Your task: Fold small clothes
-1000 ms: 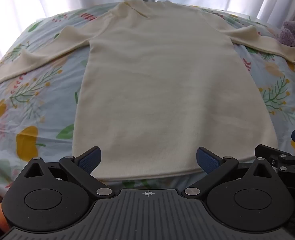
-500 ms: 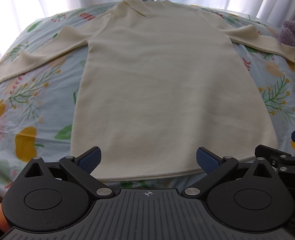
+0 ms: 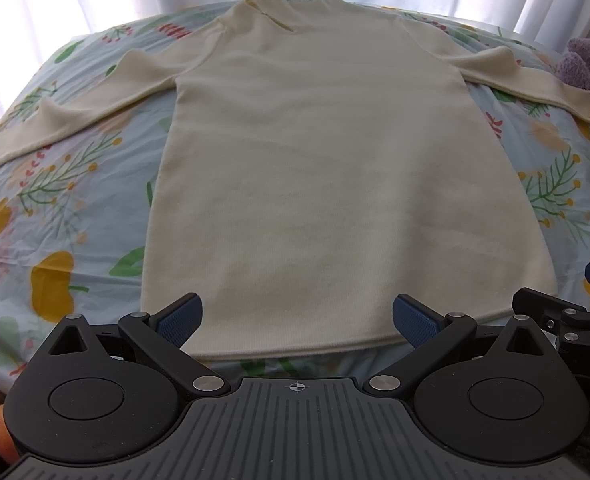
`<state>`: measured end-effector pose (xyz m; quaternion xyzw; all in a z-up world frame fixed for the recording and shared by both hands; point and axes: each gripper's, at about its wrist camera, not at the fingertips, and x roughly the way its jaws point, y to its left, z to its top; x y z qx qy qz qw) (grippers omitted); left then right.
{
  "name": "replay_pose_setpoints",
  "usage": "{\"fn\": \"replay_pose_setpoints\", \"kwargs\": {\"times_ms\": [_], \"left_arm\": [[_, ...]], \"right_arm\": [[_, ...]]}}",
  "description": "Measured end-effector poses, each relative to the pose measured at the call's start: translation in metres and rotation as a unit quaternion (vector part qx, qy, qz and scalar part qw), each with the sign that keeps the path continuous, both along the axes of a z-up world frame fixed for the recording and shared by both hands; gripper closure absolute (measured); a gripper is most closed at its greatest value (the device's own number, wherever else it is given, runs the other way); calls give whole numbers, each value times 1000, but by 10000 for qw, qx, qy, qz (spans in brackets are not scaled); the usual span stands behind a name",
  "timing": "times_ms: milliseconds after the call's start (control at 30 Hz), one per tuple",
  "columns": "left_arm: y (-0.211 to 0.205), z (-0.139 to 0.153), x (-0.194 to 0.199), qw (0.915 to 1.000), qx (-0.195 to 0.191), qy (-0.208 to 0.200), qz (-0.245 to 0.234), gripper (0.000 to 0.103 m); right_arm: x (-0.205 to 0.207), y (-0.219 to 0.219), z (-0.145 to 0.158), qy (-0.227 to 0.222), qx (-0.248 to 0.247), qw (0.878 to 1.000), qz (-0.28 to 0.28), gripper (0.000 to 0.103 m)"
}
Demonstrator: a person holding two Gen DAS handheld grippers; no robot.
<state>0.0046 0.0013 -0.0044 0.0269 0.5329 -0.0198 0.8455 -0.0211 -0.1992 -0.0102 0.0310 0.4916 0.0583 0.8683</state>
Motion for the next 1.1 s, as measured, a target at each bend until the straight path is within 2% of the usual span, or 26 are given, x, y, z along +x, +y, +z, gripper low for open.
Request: {"fn": "replay_pose_setpoints", "kwargs": {"times_ms": [1100], "left_arm": [[1, 2, -2, 10000, -8, -3, 21, 0]], "right_arm": [[-3, -1, 2, -24, 11, 10000, -14, 4]]}}
